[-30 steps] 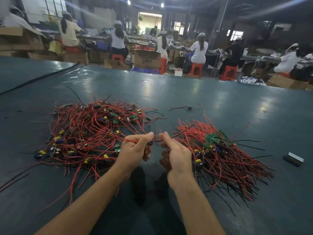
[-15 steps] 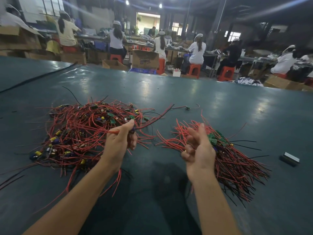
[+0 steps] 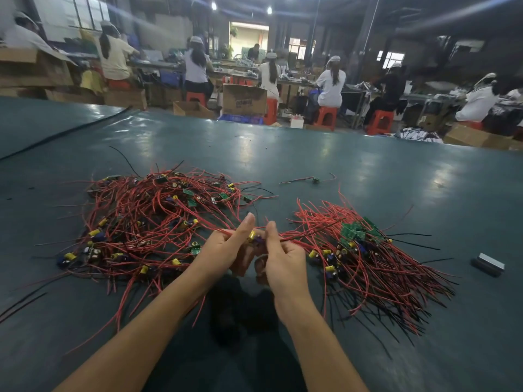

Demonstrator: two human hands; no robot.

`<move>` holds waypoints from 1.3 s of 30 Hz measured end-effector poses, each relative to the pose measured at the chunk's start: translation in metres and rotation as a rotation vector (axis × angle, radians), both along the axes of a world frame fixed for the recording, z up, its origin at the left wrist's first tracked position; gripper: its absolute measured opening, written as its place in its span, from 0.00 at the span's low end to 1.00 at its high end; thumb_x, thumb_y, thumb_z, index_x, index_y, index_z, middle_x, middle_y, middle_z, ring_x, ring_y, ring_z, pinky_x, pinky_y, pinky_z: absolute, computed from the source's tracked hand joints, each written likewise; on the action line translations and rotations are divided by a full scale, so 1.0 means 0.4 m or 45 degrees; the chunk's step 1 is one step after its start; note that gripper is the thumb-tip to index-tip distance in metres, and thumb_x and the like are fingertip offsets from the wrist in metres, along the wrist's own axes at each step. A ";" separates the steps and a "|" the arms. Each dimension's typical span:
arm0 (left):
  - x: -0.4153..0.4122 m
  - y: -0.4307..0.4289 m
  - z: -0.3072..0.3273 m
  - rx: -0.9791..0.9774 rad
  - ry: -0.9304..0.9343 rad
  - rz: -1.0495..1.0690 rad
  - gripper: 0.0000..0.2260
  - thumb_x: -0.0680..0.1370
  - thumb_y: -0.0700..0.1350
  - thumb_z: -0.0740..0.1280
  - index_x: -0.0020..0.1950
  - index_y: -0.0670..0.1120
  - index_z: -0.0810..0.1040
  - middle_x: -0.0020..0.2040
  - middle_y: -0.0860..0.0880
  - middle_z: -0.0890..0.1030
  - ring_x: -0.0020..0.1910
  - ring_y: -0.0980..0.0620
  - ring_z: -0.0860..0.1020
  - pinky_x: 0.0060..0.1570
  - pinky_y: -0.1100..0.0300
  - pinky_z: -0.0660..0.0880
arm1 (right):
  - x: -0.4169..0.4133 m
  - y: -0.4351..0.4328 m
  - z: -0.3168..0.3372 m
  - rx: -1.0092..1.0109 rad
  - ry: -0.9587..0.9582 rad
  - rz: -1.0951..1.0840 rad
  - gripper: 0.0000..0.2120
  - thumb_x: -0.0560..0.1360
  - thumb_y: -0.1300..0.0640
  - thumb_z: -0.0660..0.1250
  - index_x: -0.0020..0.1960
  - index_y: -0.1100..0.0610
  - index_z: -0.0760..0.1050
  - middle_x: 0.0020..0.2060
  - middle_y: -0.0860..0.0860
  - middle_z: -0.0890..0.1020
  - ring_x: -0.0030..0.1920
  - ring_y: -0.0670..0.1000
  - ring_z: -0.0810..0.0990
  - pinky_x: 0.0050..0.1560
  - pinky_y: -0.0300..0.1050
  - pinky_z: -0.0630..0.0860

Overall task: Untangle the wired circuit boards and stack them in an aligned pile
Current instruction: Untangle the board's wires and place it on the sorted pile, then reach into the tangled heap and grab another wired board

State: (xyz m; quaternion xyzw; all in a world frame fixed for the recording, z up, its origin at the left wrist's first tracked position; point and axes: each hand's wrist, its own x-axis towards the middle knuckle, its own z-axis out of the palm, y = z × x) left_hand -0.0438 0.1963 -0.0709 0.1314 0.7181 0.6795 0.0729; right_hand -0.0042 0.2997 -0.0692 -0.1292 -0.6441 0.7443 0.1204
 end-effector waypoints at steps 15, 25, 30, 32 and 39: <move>-0.024 -0.032 -0.028 -0.598 1.050 0.470 0.13 0.77 0.48 0.67 0.39 0.41 0.81 0.44 0.46 0.81 0.44 0.49 0.79 0.47 0.55 0.76 | -0.018 0.167 0.021 -0.720 -0.045 -0.725 0.14 0.81 0.54 0.66 0.38 0.59 0.74 0.30 0.49 0.76 0.20 0.43 0.66 0.20 0.35 0.62; -0.084 -0.108 -0.065 -1.495 0.361 0.583 0.19 0.78 0.51 0.60 0.68 0.49 0.73 0.74 0.45 0.67 0.75 0.47 0.59 0.72 0.49 0.56 | -0.010 0.147 0.022 -0.946 -0.092 -0.687 0.05 0.81 0.60 0.63 0.50 0.62 0.74 0.43 0.56 0.84 0.24 0.42 0.80 0.22 0.34 0.72; -0.087 -0.118 -0.050 -1.508 0.382 0.625 0.15 0.78 0.52 0.59 0.61 0.49 0.77 0.63 0.49 0.75 0.67 0.48 0.64 0.64 0.49 0.62 | -0.010 0.144 0.024 -0.964 -0.136 -0.546 0.07 0.82 0.60 0.61 0.47 0.62 0.73 0.43 0.58 0.85 0.21 0.44 0.73 0.21 0.34 0.68; -0.089 -0.127 -0.047 -1.449 0.384 0.664 0.15 0.79 0.50 0.58 0.61 0.49 0.77 0.62 0.49 0.75 0.66 0.47 0.64 0.65 0.49 0.62 | -0.012 0.142 0.026 -0.937 -0.121 -0.516 0.04 0.81 0.62 0.63 0.49 0.61 0.74 0.42 0.56 0.85 0.23 0.44 0.72 0.21 0.34 0.68; -0.091 -0.141 -0.039 -1.600 0.347 0.723 0.14 0.77 0.49 0.61 0.61 0.50 0.78 0.60 0.48 0.74 0.64 0.45 0.66 0.65 0.48 0.61 | -0.020 0.135 0.020 -0.934 -0.106 -0.440 0.05 0.81 0.64 0.62 0.54 0.58 0.75 0.39 0.53 0.82 0.22 0.43 0.69 0.20 0.34 0.67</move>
